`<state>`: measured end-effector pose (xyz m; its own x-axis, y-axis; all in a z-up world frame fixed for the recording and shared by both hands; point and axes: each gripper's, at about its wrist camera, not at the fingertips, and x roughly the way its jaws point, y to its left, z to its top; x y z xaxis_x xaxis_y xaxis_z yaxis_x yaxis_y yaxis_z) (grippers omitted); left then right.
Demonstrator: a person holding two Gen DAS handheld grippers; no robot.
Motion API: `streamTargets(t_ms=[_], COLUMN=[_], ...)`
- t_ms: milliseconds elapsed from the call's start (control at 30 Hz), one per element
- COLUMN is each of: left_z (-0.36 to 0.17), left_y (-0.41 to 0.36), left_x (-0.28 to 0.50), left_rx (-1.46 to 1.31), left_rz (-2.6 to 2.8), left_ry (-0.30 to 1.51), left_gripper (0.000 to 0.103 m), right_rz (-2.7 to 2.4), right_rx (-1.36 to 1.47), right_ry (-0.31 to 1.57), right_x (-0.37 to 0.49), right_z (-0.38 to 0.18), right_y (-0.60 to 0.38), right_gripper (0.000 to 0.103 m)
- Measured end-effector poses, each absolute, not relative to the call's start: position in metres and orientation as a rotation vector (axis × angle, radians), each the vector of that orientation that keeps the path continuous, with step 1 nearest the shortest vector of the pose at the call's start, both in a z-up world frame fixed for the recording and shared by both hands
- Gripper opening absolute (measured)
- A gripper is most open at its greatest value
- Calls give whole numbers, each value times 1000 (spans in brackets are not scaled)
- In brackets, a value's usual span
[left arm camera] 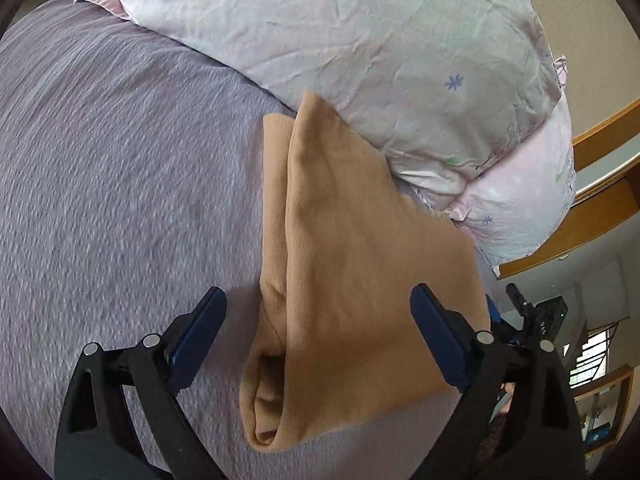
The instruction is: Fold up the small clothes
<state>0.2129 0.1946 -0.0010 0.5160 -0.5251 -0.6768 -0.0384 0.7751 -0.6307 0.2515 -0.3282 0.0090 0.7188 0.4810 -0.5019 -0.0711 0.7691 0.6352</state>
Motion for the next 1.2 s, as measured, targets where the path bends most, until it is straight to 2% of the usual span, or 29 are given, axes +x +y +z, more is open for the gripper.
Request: streamTargets(t_ms=[133, 167, 233, 267, 300, 333, 367, 433, 567, 767, 867, 933, 1000, 1067, 1133, 1200], left_z=[2, 1, -2, -6, -5, -9, -14, -19, 13, 89, 82, 62, 46, 47, 59, 70], left_y=[176, 173, 165, 162, 160, 158, 159, 167, 162, 43, -52, -109, -139, -137, -113, -82], left_x=[223, 225, 227, 228, 225, 226, 227, 225, 228, 262, 284, 297, 299, 296, 288, 276], left_rx=[-619, -627, -640, -673, -678, -699, -739, -833, -938, -822, -746, -727, -817, -859, -797, -693], left_rz=[-266, -252, -193, -202, -177, -189, -205, -235, -328, -575, -704, -835, -986, -1021, -967, -861], left_ry=[981, 975, 966, 979, 965, 987, 1010, 1021, 946, 893, 978, 1098, 1170, 1140, 1058, 982], left_gripper=[93, 85, 61, 57, 48, 29, 23, 19, 18, 17, 19, 23, 23, 25, 56, 63], right_rz=[360, 359, 346, 344, 341, 339, 340, 348, 338, 252, 194, 157, 124, 135, 167, 231], right_rx=[665, 667, 677, 686, 697, 707, 723, 753, 762, 711, 705, 698, 690, 725, 733, 706], right_ry=[649, 646, 658, 664, 669, 671, 669, 657, 610, 527, 523, 536, 545, 541, 535, 539], right_x=[250, 250, 257, 257, 258, 260, 260, 254, 246, 232, 231, 232, 233, 233, 233, 232], right_z=[18, 17, 22, 24, 21, 19, 17, 16, 20, 34, 31, 27, 25, 22, 24, 32], right_y=[-339, -341, -337, -340, -343, -343, -347, -355, -361, -369, -380, -388, -395, -403, -405, -402], right_gripper=[96, 96, 97, 97, 97, 97, 97, 97, 97, 97, 97, 96, 96, 96, 96, 90])
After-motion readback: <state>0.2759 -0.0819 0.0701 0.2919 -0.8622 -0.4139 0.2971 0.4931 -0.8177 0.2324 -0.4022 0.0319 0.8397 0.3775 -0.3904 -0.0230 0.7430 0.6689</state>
